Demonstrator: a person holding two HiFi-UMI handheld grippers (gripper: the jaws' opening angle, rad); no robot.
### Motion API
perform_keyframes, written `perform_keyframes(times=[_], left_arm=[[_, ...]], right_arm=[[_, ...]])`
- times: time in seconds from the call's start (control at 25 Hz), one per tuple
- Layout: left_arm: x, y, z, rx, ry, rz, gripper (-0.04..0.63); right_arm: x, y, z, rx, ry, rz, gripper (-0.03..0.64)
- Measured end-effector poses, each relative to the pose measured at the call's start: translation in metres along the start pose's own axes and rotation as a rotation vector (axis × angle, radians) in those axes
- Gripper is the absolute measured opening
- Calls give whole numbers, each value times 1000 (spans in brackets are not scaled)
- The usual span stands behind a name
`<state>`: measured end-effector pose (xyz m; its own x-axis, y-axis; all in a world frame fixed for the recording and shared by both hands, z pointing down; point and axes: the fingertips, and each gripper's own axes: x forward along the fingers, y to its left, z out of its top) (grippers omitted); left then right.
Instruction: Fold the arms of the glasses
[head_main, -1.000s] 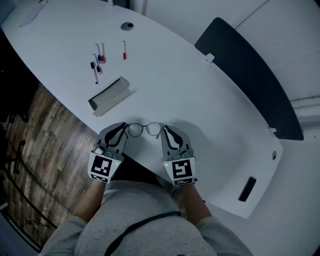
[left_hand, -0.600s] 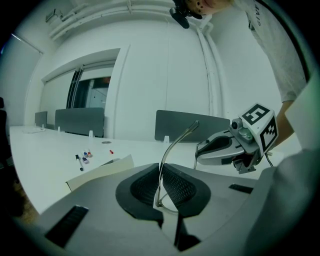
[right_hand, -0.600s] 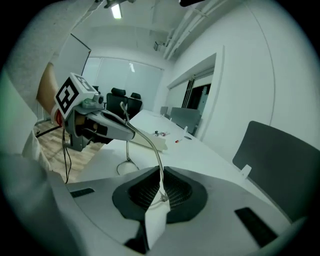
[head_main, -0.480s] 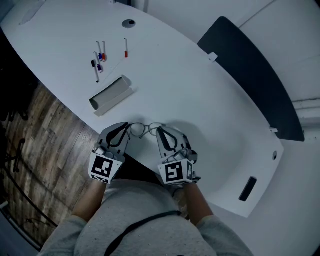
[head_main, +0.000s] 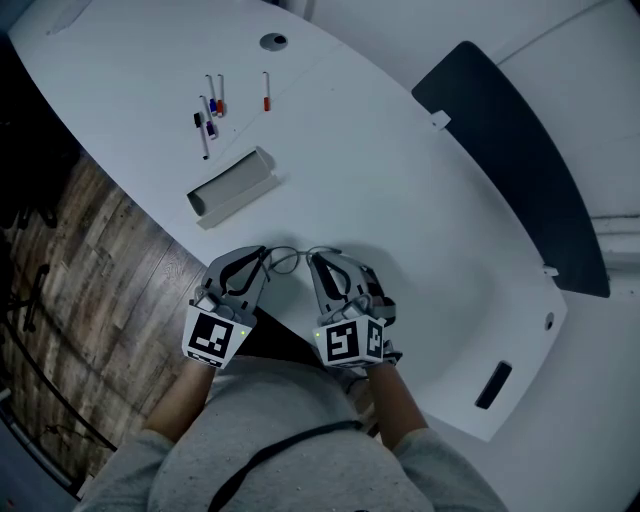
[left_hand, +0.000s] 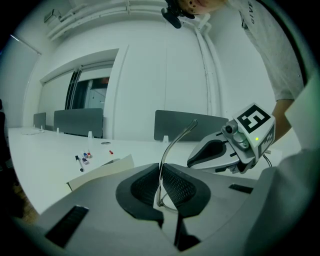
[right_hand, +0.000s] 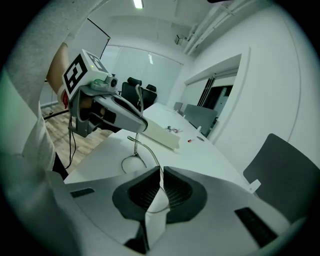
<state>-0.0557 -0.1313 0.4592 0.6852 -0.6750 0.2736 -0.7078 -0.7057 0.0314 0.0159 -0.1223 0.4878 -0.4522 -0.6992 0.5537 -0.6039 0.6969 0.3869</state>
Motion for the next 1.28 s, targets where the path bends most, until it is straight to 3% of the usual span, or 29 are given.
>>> perform_keyframes(times=[0.92,1.28], left_arm=[[1,1,5,0,-21,-15,31],[8,1,11,64,-13,-20,32]], right_arm=[[17,9,-6,20,20,51,28],[16,10,-8,27,12,68,28]])
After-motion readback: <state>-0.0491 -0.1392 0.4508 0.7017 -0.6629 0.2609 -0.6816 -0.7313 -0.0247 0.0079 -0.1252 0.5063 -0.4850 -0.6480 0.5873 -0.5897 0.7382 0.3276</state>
